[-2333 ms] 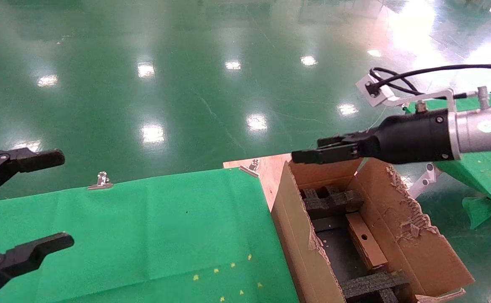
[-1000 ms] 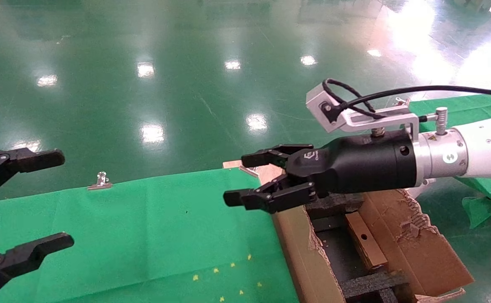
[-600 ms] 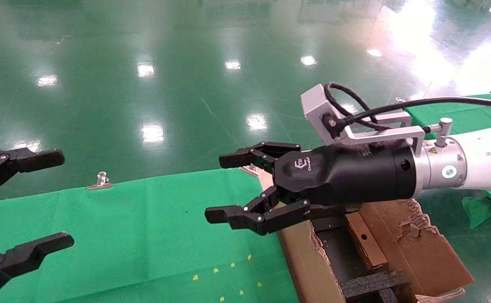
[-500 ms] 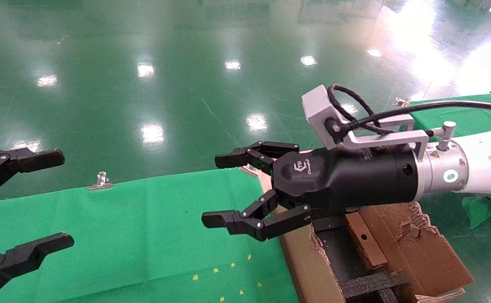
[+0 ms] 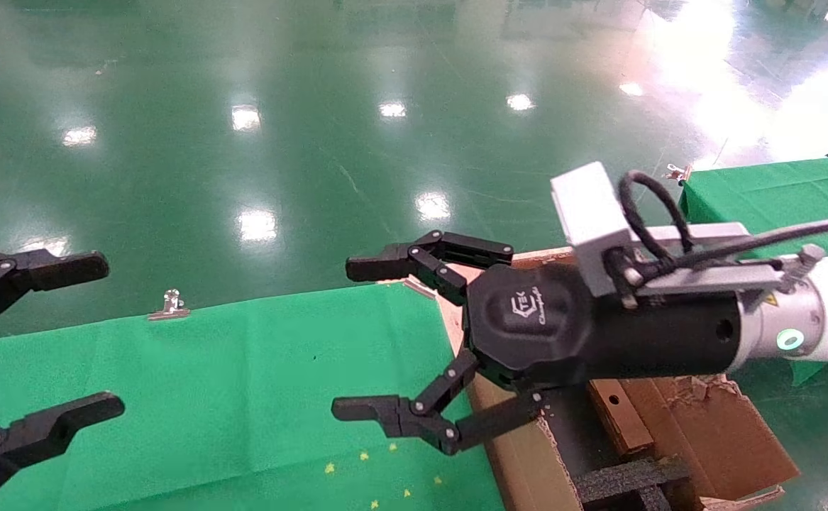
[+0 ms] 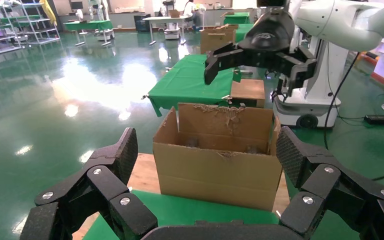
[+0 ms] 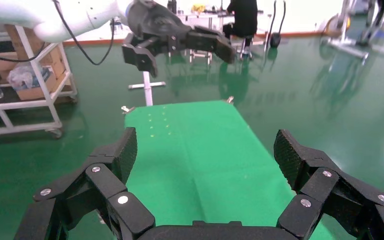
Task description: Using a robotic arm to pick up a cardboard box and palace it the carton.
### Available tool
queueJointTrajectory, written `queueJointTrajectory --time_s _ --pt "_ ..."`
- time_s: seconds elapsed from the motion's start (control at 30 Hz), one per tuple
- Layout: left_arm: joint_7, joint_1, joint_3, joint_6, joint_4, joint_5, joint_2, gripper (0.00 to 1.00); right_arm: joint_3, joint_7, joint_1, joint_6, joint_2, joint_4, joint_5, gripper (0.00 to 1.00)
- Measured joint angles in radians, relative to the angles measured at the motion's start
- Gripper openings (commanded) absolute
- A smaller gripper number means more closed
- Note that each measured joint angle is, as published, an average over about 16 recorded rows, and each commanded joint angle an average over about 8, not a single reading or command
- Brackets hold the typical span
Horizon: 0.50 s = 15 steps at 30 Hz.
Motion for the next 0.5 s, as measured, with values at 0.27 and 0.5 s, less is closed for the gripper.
queueJointTrajectory --time_s 0.27,0.5 --pt "0.000 0.000 0.000 0.000 0.000 0.000 0.000 1.00 0.109 -0.039 -0.072 -0.024 -0.014 0.028 -0.009 1.00" --pt "0.000 0.000 0.000 0.000 0.000 0.000 0.000 1.00 0.136 -0.047 -0.090 -0.030 -0.017 0.035 -0.012 1.00"
